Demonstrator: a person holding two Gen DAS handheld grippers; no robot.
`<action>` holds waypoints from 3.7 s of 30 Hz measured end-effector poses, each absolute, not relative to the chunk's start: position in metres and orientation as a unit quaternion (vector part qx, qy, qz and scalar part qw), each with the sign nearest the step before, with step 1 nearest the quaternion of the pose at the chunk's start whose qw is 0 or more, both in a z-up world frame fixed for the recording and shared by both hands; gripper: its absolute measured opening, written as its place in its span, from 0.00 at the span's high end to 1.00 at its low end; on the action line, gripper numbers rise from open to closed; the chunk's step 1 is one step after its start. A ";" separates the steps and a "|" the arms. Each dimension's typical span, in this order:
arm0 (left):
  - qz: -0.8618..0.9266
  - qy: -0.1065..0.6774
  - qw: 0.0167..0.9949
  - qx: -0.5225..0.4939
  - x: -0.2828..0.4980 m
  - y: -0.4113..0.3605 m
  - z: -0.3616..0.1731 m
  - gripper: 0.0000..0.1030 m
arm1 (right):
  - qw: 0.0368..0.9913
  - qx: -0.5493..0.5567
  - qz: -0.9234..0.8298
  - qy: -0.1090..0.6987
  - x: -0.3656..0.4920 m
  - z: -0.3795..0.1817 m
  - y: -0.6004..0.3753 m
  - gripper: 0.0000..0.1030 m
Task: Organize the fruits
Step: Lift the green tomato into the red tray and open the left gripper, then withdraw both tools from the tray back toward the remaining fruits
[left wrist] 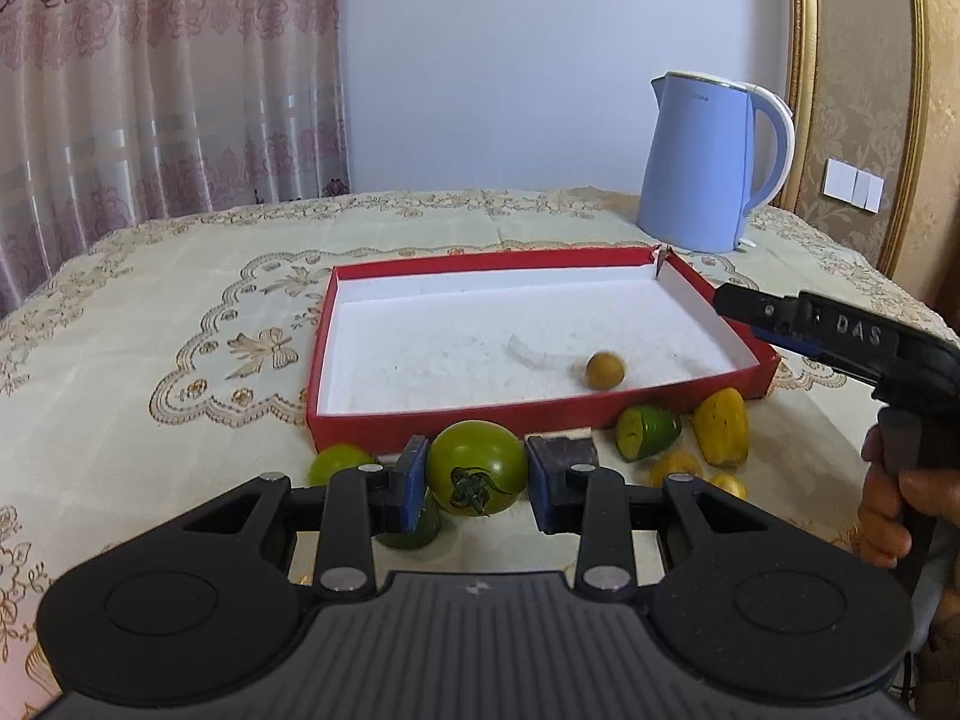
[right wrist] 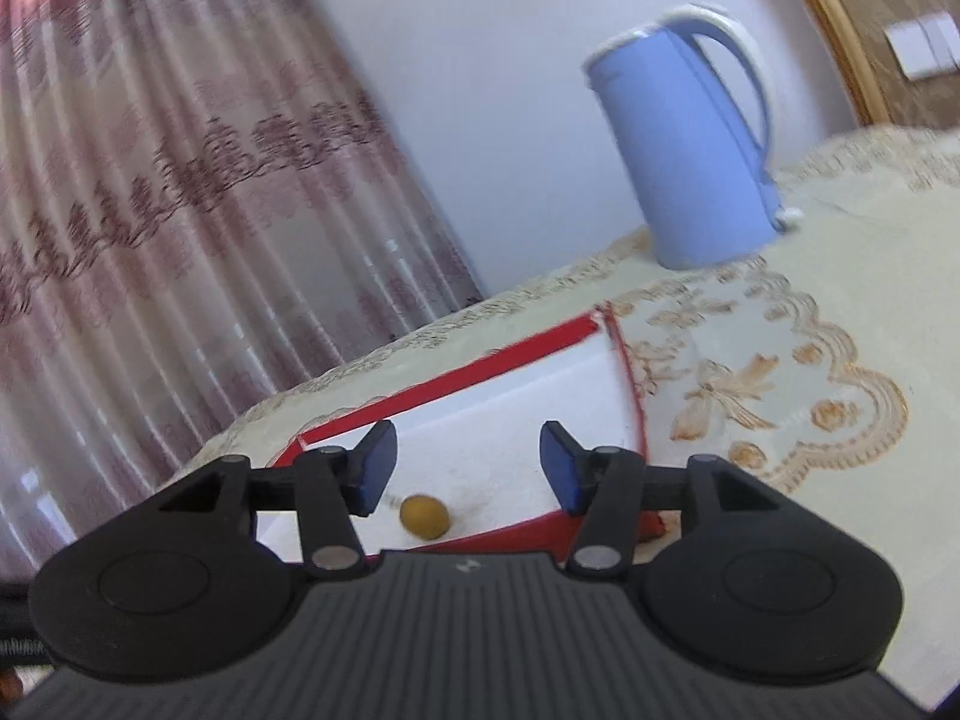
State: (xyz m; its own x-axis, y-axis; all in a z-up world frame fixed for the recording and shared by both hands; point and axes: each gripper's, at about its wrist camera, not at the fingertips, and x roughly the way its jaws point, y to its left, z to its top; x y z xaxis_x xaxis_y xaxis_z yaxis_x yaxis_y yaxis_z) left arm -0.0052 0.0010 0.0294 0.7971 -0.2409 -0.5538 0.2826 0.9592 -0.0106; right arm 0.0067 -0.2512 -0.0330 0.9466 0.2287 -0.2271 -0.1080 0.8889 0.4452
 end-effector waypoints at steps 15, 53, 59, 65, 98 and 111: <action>-0.116 0.272 0.952 0.073 0.047 -0.015 0.043 0.68 | 0.970 0.182 0.105 0.120 -0.005 -0.025 -0.237 0.34; -0.039 0.335 0.930 0.144 0.178 -0.059 0.008 0.67 | 0.968 0.188 0.106 0.125 -0.001 -0.028 -0.239 0.28; -0.038 0.338 0.929 0.147 0.178 -0.062 0.008 0.67 | 0.969 0.186 0.107 0.124 -0.001 -0.029 -0.239 0.28; -0.033 0.321 0.935 0.150 0.173 -0.063 0.014 0.44 | 0.968 0.187 0.107 0.125 -0.001 -0.028 -0.239 0.28; -0.035 0.232 0.971 0.040 -0.003 0.047 -0.003 0.06 | 0.981 0.114 0.042 0.150 -0.056 -0.014 -0.198 0.00; -0.059 0.242 0.968 -0.021 -0.002 0.066 -0.016 0.04 | 0.981 0.008 0.094 0.167 -0.065 -0.025 -0.166 0.00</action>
State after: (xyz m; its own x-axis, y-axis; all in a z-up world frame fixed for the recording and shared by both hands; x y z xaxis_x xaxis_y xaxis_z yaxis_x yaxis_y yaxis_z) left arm -0.0022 0.0660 -0.0161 0.8759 -0.1239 -0.4663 0.1031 0.9922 -0.0698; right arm -0.0654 -0.1656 -0.0248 0.9266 0.1865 -0.3265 -0.1814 0.9823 0.0461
